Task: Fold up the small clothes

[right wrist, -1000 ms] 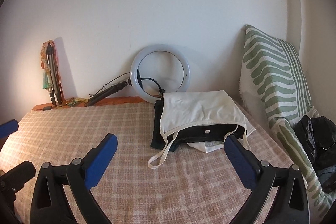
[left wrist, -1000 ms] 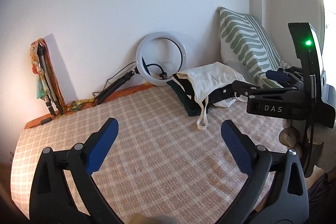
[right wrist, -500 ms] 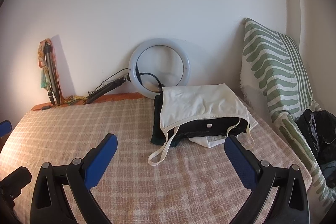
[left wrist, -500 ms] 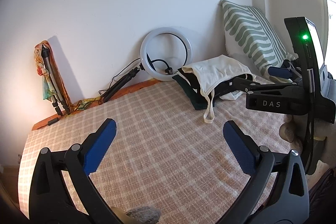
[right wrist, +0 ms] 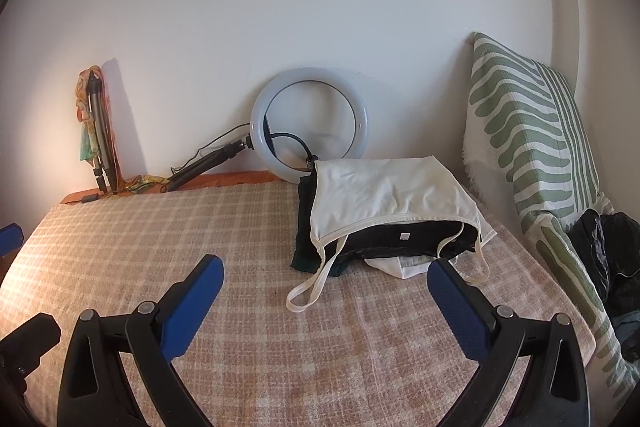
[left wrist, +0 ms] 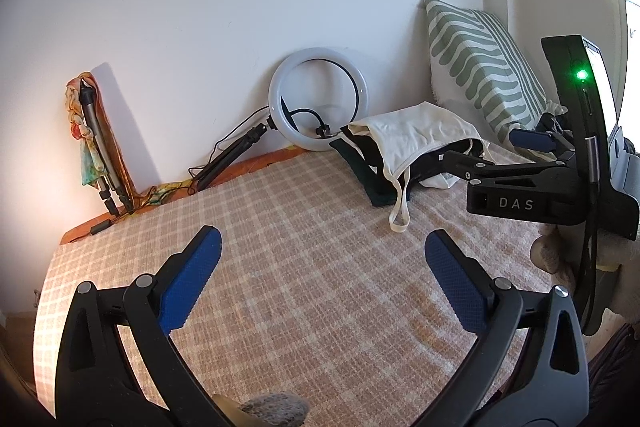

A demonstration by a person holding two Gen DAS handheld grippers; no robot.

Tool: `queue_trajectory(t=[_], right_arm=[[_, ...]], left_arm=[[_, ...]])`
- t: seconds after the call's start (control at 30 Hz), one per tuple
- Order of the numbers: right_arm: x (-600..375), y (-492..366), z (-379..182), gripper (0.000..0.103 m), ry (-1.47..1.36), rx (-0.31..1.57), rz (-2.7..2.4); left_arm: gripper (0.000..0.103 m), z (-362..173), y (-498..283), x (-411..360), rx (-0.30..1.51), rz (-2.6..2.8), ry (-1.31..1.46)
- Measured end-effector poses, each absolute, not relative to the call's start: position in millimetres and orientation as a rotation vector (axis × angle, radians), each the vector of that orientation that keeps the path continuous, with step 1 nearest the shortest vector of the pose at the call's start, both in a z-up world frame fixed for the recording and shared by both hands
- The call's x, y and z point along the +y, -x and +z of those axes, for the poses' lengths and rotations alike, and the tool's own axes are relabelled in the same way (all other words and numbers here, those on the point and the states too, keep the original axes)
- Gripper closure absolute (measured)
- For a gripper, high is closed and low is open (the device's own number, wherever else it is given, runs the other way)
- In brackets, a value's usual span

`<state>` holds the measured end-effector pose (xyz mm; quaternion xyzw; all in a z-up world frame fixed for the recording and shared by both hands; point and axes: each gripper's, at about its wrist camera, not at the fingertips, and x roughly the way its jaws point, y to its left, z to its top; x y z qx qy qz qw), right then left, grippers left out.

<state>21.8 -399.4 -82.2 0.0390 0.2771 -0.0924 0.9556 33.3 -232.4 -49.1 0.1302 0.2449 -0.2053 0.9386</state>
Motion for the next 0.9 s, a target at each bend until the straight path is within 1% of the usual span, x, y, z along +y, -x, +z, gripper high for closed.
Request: queue_trajectory(t=[0.9], right_arm=[[-394.1, -19.1, -83.4, 0.0, -0.082, 0.568, -0.181]], left_arm=[[0.0, -50.5, -29.6, -235.2, 0.517, -0.425, -0.257]])
